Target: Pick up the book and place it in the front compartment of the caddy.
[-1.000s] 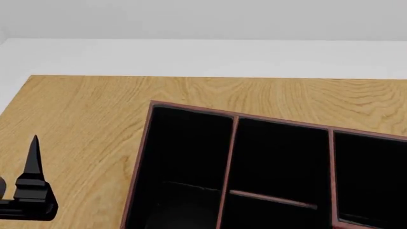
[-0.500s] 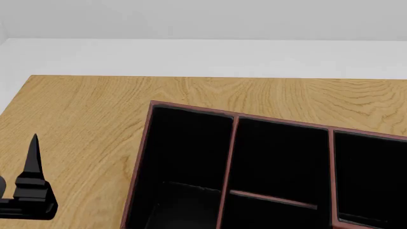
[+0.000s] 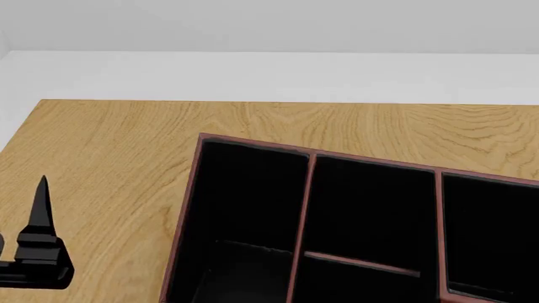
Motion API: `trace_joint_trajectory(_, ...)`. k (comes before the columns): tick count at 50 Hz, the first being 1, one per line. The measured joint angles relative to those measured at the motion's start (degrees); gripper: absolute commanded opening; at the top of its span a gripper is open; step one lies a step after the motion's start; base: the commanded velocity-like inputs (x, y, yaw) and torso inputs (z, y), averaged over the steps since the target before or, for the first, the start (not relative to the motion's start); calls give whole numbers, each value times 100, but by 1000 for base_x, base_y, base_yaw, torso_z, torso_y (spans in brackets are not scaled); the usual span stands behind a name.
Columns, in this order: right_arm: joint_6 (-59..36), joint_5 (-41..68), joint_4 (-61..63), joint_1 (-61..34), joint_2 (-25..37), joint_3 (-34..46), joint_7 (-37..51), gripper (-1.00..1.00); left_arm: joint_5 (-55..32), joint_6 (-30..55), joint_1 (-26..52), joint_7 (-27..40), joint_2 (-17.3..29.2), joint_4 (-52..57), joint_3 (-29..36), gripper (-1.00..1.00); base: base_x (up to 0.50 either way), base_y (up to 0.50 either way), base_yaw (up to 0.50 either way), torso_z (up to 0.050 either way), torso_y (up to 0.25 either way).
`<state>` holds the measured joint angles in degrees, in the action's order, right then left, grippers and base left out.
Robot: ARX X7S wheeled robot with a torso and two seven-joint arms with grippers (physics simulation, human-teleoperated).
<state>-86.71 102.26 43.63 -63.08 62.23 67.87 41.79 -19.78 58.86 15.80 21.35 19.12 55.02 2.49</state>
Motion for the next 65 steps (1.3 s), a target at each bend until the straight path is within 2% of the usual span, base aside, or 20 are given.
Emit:
trace_joint_trajectory(1, 10, -56, -4, 25, -4, 9, -43, 100, -4, -5, -6, 2, 2, 0, -6, 100, 0, 0, 0, 0, 0)
trace_joint_trajectory(2, 20, -105, -7, 47, -7, 18, -80, -100, -9, -10, -12, 4, 4, 1, -12, 100, 0, 0, 0, 0, 0)
trace_joint_trajectory(11, 48, 91, 73, -244, -5, 368, 191, -100, -50, -56, -65, 20, 21, 11, -60, 100, 0, 0, -1, 0, 0)
trace_joint_trajectory(18, 82, 1026, 76, -708, -77, 825, 807, -100, -80, -91, -104, 34, 37, 16, -102, 100, 0, 0, 0, 0, 0)
trace_joint_trajectory(36, 480, 3041, 269, -2590, -514, 1556, 2390, -100, -193, -124, -164, 75, 68, 75, -204, 100, 0, 0, 0, 0, 0)
trace_joint_trajectory(65, 865, 5149, 280, -4995, -1180, 1705, 2874, -100, -362, -140, -92, 142, 108, 46, -251, 100, 0, 0, 0, 0, 0)
